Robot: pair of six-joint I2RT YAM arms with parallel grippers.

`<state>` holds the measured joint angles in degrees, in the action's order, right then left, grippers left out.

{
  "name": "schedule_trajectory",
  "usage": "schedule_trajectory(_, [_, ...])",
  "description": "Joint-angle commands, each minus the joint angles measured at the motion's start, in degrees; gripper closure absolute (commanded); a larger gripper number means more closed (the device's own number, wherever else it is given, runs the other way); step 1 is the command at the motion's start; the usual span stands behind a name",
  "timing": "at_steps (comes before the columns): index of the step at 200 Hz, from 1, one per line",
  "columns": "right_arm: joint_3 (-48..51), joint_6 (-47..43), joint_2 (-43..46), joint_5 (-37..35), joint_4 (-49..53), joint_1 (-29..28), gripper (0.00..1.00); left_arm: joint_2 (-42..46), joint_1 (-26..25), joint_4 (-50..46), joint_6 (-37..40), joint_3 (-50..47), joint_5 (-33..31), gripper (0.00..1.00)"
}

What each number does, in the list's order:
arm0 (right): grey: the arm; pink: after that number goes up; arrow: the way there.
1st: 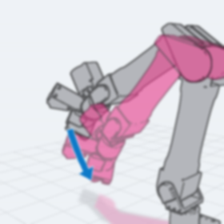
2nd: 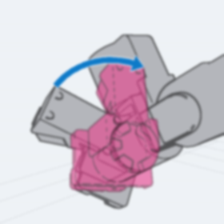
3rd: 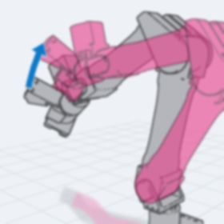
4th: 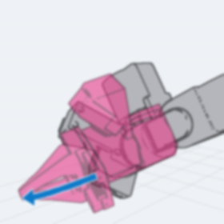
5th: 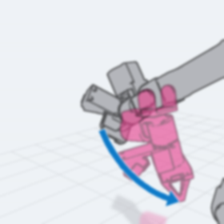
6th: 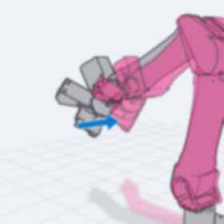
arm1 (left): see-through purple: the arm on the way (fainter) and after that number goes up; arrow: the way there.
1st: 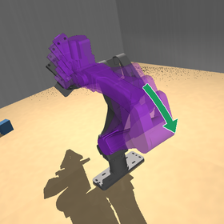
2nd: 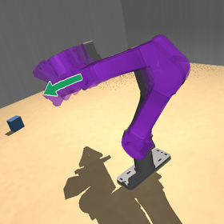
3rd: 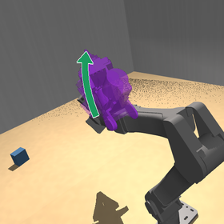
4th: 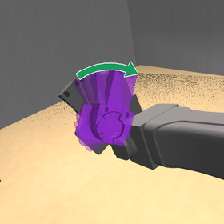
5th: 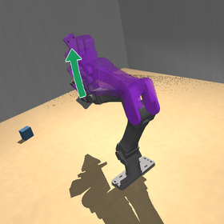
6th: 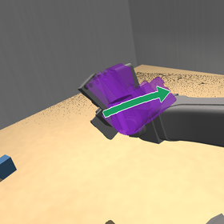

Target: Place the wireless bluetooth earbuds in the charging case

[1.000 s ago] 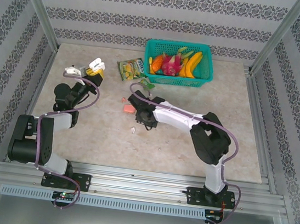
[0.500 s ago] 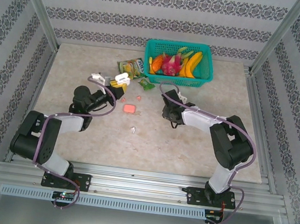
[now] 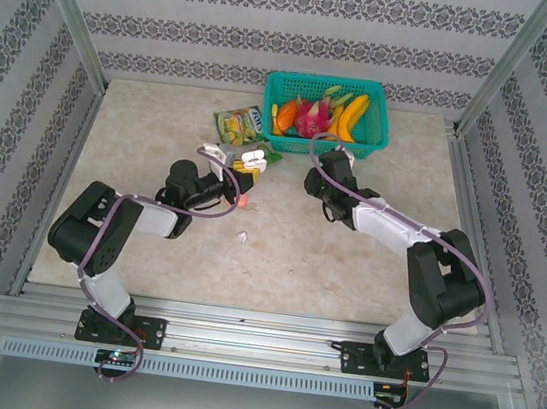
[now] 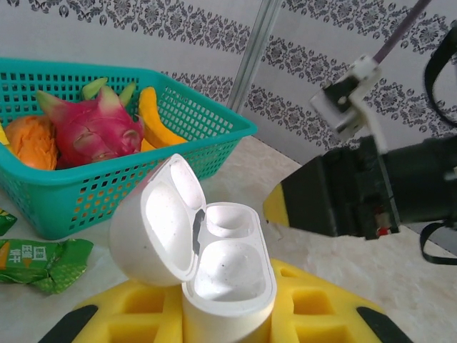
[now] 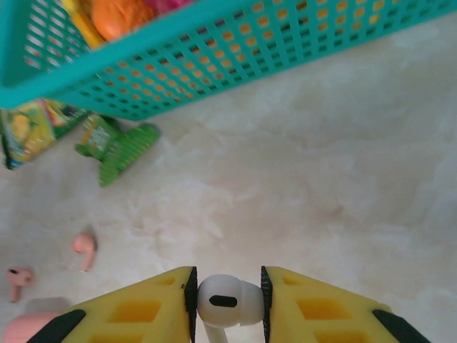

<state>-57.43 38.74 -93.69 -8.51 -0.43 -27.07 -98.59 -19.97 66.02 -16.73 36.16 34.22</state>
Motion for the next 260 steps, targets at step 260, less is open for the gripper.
schedule_trajectory(260, [7.5,-3.1,18.6,23.4,-42.1,3.4,0.68,-2.9,-17.4,-7.6,23.7,21.9,-23.6,1.0])
